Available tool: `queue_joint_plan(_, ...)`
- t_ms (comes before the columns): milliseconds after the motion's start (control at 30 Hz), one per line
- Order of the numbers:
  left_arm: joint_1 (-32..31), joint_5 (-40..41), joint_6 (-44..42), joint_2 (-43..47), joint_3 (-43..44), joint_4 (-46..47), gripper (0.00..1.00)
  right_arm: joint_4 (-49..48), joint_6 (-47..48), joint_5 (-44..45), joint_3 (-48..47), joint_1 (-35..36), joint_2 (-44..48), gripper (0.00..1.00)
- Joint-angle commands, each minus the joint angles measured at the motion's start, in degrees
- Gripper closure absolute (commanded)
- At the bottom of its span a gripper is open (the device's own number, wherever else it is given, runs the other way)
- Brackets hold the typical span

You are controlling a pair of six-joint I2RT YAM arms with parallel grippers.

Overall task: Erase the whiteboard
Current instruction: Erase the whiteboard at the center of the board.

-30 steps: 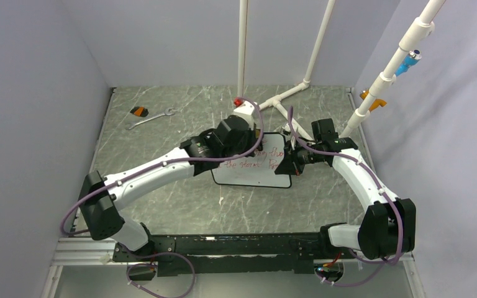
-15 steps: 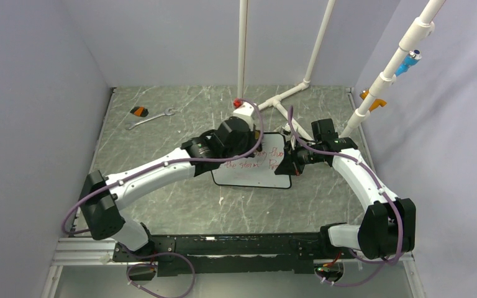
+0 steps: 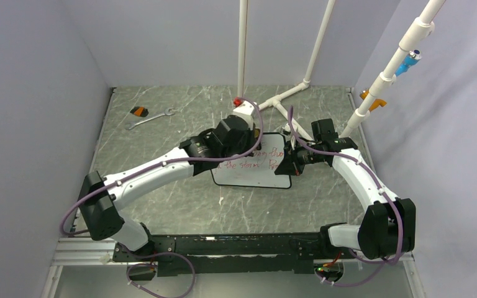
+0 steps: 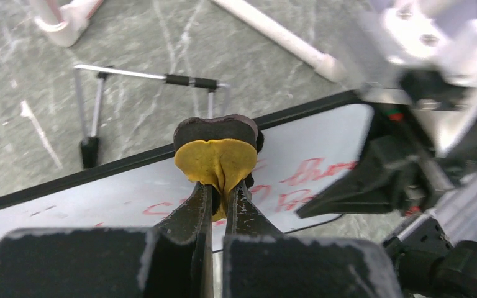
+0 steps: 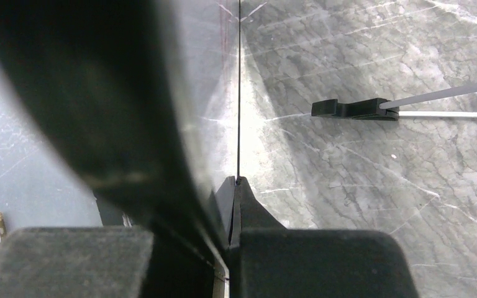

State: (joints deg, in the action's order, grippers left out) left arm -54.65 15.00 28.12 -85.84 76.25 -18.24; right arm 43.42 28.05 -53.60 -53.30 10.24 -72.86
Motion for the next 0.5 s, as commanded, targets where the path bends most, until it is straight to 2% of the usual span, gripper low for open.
queue_joint_plan(0, -3.6, -2.2, -3.1, -3.3, 5.9, 4.1, 1.0, 0.6, 4.1, -1.0, -0.5, 0.8, 0.3, 1.0)
queue_joint_plan(200, -2.8, 3.3, -0.8, -5.3, 5.4, 1.3, 1.0, 0.6, 3.9, -0.9, -0.4, 0.8, 0.5, 1.0)
queue_joint_plan(333, 0.2, 5.7, 1.1, -2.7, 1.7, 0.3, 1.0, 0.7, 4.0, -1.0, -0.5, 0.8, 0.5, 1.0)
queue_joint_plan(467, 2.2, 4.6, 1.7, 1.1, -3.3, 1.9, 1.0, 0.6, 4.0, -1.1, -0.5, 0.9, 0.4, 1.0)
